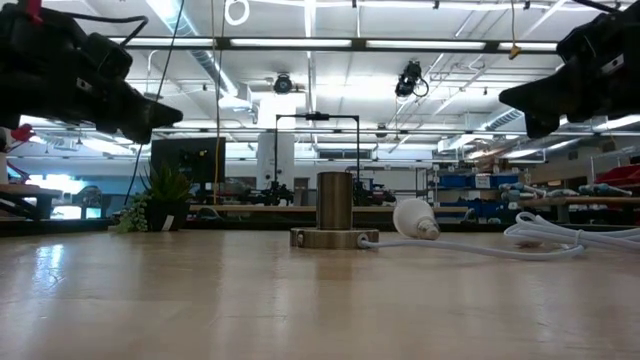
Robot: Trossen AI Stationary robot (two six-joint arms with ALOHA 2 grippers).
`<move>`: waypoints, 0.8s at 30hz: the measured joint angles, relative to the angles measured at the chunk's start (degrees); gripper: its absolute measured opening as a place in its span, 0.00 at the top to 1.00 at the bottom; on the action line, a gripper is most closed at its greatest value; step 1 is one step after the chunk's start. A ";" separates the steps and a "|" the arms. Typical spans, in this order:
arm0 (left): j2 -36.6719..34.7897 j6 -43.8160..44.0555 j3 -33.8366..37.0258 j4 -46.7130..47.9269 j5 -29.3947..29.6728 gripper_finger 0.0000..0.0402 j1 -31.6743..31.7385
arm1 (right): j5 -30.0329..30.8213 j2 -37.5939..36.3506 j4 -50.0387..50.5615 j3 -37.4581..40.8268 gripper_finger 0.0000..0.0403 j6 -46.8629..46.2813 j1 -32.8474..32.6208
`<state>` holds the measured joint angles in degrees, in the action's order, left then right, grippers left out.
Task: Screw lightbulb
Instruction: Return to Home Position
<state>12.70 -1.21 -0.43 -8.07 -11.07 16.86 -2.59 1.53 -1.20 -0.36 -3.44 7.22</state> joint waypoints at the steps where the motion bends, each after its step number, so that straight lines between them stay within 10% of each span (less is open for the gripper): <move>1: 0.01 -0.61 0.00 -0.36 0.19 1.00 0.00 | 0.11 0.21 -0.01 0.00 0.93 0.01 0.00; 8: 0.03 -1.46 0.00 -1.05 10.21 1.00 0.02 | 0.42 0.58 -0.03 0.00 0.91 -0.85 0.00; 24: 0.01 0.34 0.02 -1.89 11.17 1.00 0.02 | 0.48 0.58 -0.27 0.00 0.92 -0.87 0.00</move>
<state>12.71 -0.86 -0.40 -9.96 0.10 16.88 -2.11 2.11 -1.48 -0.36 -4.32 7.22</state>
